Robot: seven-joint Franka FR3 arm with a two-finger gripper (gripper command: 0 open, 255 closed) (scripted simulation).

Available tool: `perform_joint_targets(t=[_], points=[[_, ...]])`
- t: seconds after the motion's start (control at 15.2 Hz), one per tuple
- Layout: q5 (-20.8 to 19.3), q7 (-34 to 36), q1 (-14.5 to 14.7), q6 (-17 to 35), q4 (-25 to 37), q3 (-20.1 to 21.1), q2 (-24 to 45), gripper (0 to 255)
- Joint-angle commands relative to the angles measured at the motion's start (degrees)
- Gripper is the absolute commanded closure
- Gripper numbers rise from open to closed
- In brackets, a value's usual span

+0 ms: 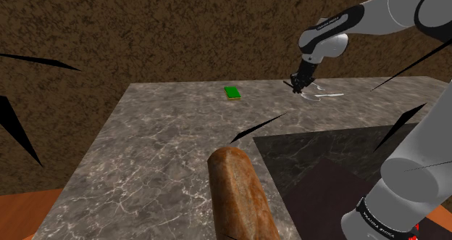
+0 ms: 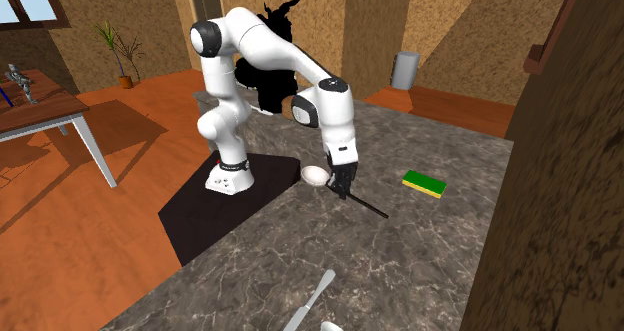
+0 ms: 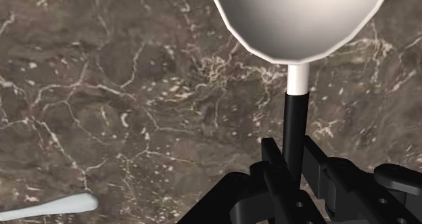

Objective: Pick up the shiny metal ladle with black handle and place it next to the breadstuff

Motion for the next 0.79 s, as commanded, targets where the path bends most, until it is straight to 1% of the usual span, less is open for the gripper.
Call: perform_joint_targets(t=[0.0, 0.73], points=[[-0.4, 0.5, 0.1, -1.4, 0.7, 0.0, -0.7, 255], [-1.9, 2.0, 0.1, -9.5, 6.2, 0.0, -3.5, 255]])
